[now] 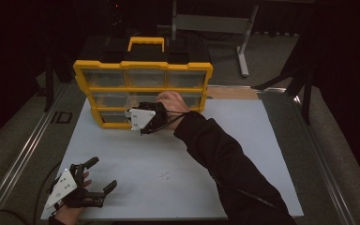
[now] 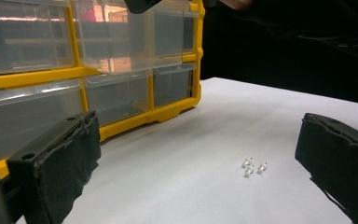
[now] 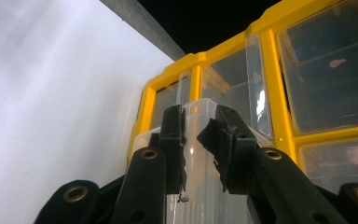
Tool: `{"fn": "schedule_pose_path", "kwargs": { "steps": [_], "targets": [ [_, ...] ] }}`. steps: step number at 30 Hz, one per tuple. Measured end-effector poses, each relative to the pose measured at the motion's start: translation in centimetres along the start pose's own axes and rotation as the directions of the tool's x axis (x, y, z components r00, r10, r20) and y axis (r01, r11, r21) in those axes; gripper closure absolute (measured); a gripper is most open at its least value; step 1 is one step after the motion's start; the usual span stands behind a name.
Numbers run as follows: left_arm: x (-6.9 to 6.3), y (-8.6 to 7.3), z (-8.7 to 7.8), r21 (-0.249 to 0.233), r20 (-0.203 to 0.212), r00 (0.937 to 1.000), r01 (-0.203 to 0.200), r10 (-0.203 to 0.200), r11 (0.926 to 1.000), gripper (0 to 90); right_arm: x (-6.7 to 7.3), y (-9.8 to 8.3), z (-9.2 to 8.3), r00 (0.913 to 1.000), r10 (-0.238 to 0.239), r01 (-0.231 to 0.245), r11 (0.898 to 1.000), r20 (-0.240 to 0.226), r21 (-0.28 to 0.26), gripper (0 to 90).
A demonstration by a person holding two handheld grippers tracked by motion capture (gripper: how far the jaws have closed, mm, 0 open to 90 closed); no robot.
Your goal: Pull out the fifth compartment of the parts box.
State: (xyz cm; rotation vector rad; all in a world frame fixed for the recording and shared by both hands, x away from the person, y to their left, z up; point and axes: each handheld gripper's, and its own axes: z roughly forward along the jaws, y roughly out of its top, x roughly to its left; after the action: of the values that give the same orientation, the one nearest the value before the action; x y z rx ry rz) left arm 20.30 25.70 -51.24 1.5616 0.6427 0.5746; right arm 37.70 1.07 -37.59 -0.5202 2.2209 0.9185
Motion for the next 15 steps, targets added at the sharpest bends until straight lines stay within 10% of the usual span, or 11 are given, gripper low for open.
{"fn": "schedule_pose_path", "kwargs": {
  "steps": [15],
  "targets": [
    [-0.02, 0.02, -0.02, 0.001, 0.000, 1.0000, -0.001, 0.001, 1.0000, 0.1, 0.58, 0.61, -0.70, 1.0000, 0.005, -0.005, 1.000, 0.001, -0.012, 74.0]
  ]
}}
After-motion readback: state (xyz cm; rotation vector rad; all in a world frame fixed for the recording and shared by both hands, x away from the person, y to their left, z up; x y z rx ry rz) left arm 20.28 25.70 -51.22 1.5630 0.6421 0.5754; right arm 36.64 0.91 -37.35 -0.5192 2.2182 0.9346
